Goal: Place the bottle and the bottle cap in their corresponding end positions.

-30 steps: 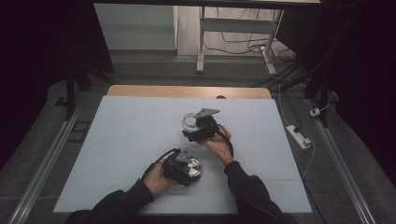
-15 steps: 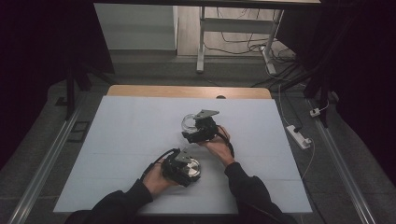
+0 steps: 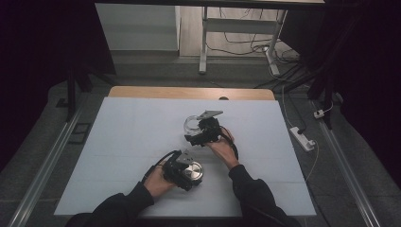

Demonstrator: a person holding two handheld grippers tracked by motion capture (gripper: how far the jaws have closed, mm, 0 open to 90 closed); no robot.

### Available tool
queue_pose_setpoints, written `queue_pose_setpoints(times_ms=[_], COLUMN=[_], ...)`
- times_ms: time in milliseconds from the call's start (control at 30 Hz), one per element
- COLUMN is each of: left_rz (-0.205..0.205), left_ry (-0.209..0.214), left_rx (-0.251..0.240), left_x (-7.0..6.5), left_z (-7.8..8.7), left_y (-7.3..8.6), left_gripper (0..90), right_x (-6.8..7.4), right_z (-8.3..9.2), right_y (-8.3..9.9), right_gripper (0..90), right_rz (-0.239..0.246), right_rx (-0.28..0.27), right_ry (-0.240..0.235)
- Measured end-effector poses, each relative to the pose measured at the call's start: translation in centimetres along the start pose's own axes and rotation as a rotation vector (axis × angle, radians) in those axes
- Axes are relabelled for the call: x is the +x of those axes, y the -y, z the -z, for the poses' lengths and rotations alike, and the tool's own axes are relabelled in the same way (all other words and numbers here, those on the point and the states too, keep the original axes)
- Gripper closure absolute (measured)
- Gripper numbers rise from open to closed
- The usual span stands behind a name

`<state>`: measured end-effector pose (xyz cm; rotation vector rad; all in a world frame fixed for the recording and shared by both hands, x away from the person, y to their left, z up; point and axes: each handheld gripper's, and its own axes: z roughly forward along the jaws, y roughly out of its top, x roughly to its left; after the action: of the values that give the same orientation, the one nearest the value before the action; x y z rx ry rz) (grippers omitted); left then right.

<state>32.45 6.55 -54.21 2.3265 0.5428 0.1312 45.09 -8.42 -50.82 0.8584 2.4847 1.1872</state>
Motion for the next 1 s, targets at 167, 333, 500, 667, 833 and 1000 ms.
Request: queue_pose_setpoints(times_ms=[167, 333, 500, 667, 833, 1000], left_rz=[0.021, 0.049, 0.072, 0.1, 0.129, 0.158], left_ry=[0.004, 0.014, 0.016, 0.027, 0.06, 0.076], left_rx=[-0.019, -0.049, -0.08, -0.113, -0.138, -0.181], left_x=[0.0, 0.1, 0.2, 0.4, 0.8, 1.3], left_z=[0.4, 1.0, 2.3, 3.5, 4.6, 5.7], left_y=[0.2, 0.2, 0.3, 0.7, 1.3, 1.8], left_gripper=[4.4, 3.6, 3.3, 2.3, 0.0, 0.0], right_x=[0.0, 0.2, 0.3, 0.6, 0.8, 0.9], right_z=[0.8, 1.5, 2.1, 2.7, 3.4, 4.1], right_y=[-0.2, -0.4, -0.3, -0.3, 0.2, 0.5], right_gripper=[2.2, 1.3, 1.1, 1.0, 0.5, 0.0], right_rz=[0.004, 0.015, 0.026, 0.04, 0.041, 0.026], right_rx=[-0.019, -0.018, -0.015, -0.014, -0.01, -0.014], right_ry=[-0.008, -0.009, -0.004, 0.006, -0.004, -0.014])
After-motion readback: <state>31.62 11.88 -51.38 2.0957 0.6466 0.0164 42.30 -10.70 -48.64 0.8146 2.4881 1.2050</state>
